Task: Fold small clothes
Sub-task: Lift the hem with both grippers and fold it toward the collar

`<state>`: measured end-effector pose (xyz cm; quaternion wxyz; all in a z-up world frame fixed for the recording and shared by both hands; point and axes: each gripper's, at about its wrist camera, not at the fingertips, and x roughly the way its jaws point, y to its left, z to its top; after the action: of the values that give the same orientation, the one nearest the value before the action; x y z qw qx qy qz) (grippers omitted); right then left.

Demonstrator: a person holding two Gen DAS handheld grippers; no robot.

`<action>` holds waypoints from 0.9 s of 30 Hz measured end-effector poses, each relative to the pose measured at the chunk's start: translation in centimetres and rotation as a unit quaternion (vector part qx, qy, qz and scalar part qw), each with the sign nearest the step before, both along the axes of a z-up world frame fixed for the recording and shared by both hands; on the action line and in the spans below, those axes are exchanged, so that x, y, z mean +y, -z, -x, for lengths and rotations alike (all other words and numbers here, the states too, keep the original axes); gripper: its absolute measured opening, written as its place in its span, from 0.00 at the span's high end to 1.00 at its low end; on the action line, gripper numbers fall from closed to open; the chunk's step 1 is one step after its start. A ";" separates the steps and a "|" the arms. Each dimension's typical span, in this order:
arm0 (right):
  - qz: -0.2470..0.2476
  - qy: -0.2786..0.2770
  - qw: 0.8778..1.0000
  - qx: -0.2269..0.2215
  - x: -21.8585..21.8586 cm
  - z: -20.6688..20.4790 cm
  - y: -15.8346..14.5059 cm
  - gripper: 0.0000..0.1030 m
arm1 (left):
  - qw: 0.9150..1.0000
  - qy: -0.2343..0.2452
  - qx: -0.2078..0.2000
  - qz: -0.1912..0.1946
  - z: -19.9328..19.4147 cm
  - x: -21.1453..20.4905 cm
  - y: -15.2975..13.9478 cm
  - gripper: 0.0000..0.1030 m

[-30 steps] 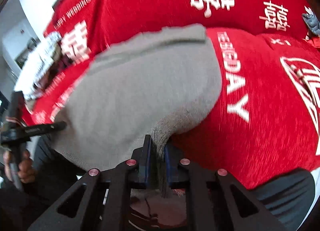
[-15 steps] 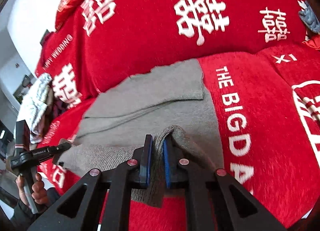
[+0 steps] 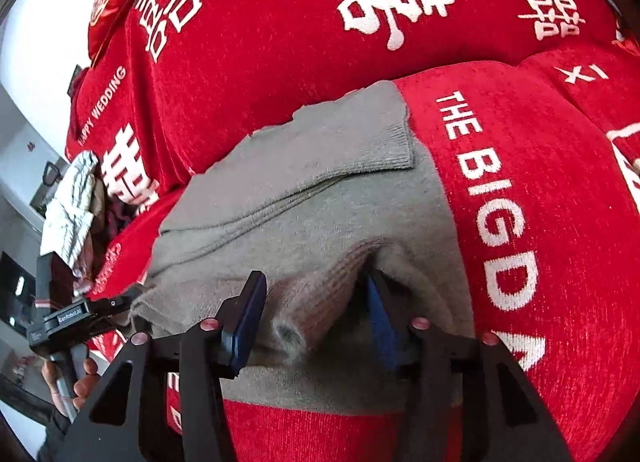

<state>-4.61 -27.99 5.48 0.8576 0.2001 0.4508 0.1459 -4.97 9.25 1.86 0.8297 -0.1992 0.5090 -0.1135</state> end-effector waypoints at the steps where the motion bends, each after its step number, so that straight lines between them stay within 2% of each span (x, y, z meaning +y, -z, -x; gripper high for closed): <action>1: 0.005 -0.004 1.000 0.009 0.2 -0.2 0.3 0.58 | 1.000 0.001 0.002 -0.009 -0.1 -0.2 -0.1 0.67; 2: 0.015 -0.008 1.000 0.017 0.5 -0.4 0.6 0.82 | 1.000 0.002 0.013 -0.021 -0.3 -0.5 0.1 0.76; 3: 0.021 -0.011 0.999 0.022 0.7 -0.4 0.7 0.87 | 1.000 0.000 0.018 -0.019 -0.3 -0.4 0.1 0.78; 4: 0.022 -0.010 0.999 0.021 0.8 -0.3 0.7 0.89 | 1.000 -0.005 0.018 -0.015 -0.2 -0.2 0.0 0.86; 5: 0.019 -0.013 1.000 0.019 0.9 -0.2 0.5 0.91 | 1.000 -0.006 0.019 -0.011 0.0 -0.2 -0.1 0.88; 10: 0.009 -0.016 1.000 -0.003 0.7 0.9 -0.9 0.92 | 1.000 -0.008 -0.005 -0.006 1.2 0.1 -1.6 0.88; 16: -0.001 -0.013 0.999 -0.030 0.5 1.0 -3.1 0.92 | 0.999 -0.022 -0.035 0.030 1.4 1.2 -3.9 0.88; 27: 0.013 -0.012 0.997 -0.076 1.0 -1.2 -8.4 0.92 | 0.997 -0.029 -0.071 0.025 -0.3 1.6 -7.8 0.88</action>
<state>-3.37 -26.94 13.92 0.8900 0.1716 0.3890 0.1648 -4.65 10.89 9.62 0.8614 -0.2256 0.4400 -0.1159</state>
